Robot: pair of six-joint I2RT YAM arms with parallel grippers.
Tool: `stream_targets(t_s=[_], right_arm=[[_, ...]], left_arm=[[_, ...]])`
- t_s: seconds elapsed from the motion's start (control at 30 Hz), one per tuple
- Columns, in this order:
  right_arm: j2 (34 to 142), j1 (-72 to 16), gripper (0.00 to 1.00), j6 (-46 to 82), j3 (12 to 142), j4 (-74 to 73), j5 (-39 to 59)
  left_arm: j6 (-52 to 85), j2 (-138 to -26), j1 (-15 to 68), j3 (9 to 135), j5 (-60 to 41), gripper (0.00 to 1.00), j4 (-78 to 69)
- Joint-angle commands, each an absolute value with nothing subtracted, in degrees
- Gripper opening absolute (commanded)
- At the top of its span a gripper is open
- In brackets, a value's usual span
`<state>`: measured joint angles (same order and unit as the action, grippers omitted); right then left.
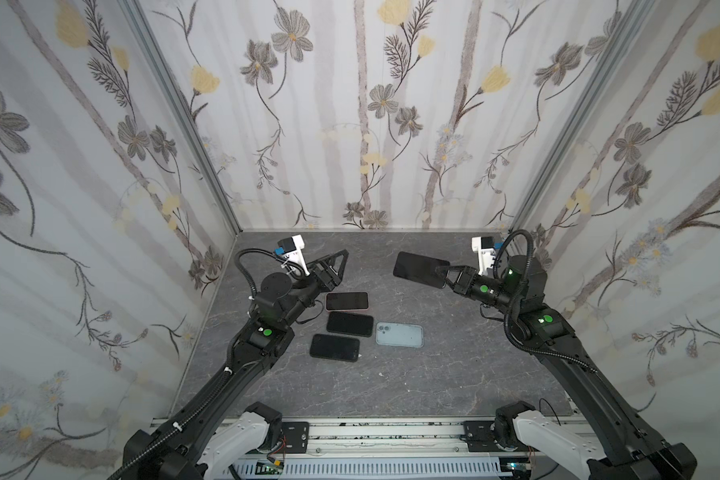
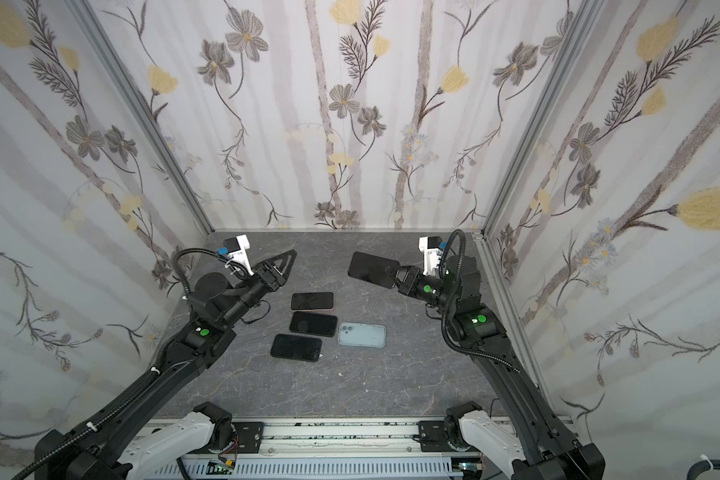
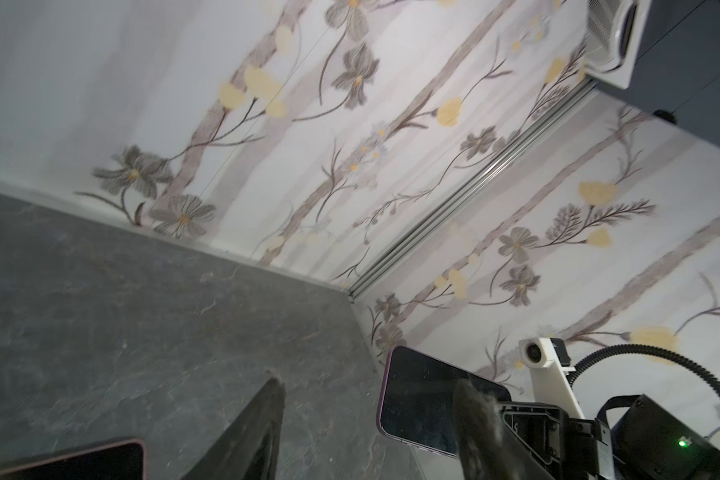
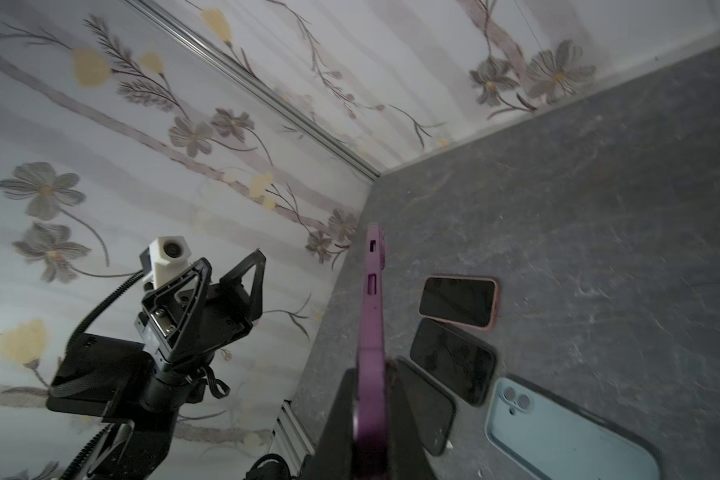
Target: Put the phone into the phone case
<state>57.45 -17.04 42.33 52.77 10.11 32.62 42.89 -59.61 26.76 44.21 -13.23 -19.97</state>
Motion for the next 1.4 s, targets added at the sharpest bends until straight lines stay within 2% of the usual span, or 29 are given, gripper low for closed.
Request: stream_targets(t_s=[0.0, 0.3, 0.47, 0.67, 1.37], right_arm=[[58.9, -16.7, 0.0, 37.1, 50.3, 17.7, 34.3], [66.3, -17.0, 0.0, 39.1, 40.4, 8.1, 39.6], [71.4, -17.6, 0.0, 38.2, 40.7, 6.2, 42.1], [75.5, -18.0, 0.0, 36.8, 41.9, 6.4, 43.5], [81.6, -19.2, 0.0, 36.6, 43.9, 3.6, 45.6]], left_arm=[[38.8, -64.6, 29.1, 46.3, -13.9, 0.64, -10.1], [38.5, -77.3, 34.5, 45.9, -14.3, 0.64, -9.3], [37.6, -82.0, 35.1, 47.3, -16.2, 0.65, -6.5], [36.6, -84.4, 35.2, 46.7, -16.5, 0.68, -4.5], [38.4, -90.8, 35.4, 46.1, -22.8, 0.65, -7.3]])
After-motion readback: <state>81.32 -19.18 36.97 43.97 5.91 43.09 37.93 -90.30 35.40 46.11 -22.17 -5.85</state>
